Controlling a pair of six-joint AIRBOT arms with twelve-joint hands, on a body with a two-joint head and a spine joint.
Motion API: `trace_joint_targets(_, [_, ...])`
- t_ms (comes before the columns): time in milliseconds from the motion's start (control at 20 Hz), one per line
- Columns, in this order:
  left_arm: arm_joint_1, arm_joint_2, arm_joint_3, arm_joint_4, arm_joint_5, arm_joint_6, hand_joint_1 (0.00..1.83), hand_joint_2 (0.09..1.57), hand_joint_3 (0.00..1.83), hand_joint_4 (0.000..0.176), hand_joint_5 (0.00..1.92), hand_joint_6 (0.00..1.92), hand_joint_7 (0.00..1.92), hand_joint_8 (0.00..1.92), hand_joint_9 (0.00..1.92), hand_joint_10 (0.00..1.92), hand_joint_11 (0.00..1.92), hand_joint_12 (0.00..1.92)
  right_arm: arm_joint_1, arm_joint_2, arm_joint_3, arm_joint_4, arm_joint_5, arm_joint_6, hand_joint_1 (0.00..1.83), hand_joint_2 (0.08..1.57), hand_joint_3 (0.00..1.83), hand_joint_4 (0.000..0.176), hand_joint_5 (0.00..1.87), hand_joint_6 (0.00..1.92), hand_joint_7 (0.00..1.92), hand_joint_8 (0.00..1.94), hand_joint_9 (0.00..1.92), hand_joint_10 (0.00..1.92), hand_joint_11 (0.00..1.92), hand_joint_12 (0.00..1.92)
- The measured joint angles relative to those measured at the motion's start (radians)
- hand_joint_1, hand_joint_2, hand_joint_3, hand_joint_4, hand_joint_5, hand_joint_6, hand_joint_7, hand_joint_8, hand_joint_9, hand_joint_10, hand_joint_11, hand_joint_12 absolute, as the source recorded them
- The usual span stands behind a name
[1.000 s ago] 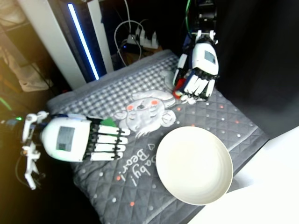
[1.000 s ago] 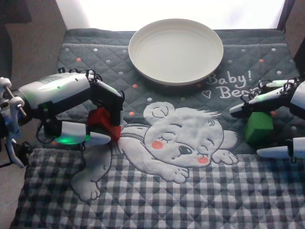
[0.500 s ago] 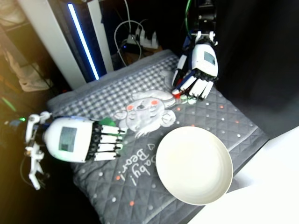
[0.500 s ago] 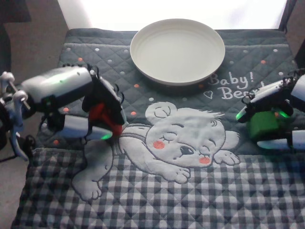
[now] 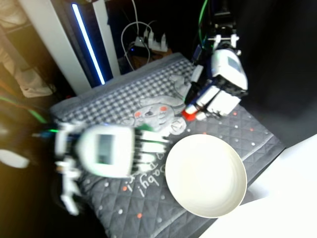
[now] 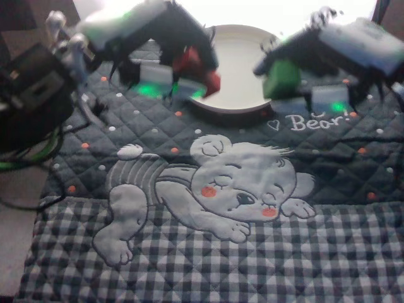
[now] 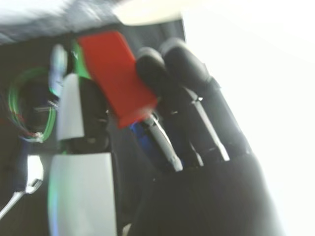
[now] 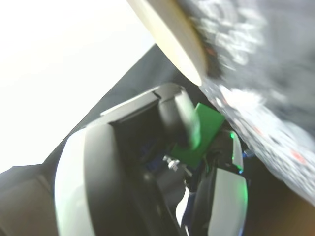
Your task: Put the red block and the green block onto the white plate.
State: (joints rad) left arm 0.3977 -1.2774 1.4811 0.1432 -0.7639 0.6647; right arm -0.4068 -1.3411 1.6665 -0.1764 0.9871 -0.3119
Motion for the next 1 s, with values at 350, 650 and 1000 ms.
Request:
trace_joint_targets(350, [-0.083, -0.178, 0.232, -0.060, 0.167, 0.024, 1.28, 1.09, 0.01, 0.000, 0.90, 0.99, 1.12, 0.82, 1.07, 0.50, 0.92, 0.89, 0.105, -0.146, 0.217, 0.000, -0.194, -0.005, 0.85, 1.10, 0.00, 0.000, 0.63, 0.31, 0.56, 0.67, 0.52, 0.88, 0.35, 1.43])
trace_joint_targets(650, [-0.016, -0.062, 0.065, -0.046, 0.117, 0.023, 1.00, 0.86, 0.00, 0.000, 0.43, 0.00, 0.45, 0.00, 0.56, 0.00, 0.34, 0.94, 0.106, -0.090, 0.050, -0.027, -0.168, -0.005, 0.53, 0.93, 0.00, 0.176, 0.09, 0.00, 0.13, 0.00, 0.10, 0.00, 0.00, 0.40])
trace_joint_targets(1000, [0.200, 0.229, -0.232, -0.111, -0.138, 0.023, 1.07, 0.89, 0.00, 0.000, 0.45, 0.00, 0.42, 0.00, 0.49, 0.00, 0.24, 0.99, -0.155, 0.141, -0.228, 0.023, 0.127, -0.005, 0.64, 0.91, 0.01, 0.175, 0.18, 0.00, 0.19, 0.00, 0.08, 0.00, 0.00, 0.03])
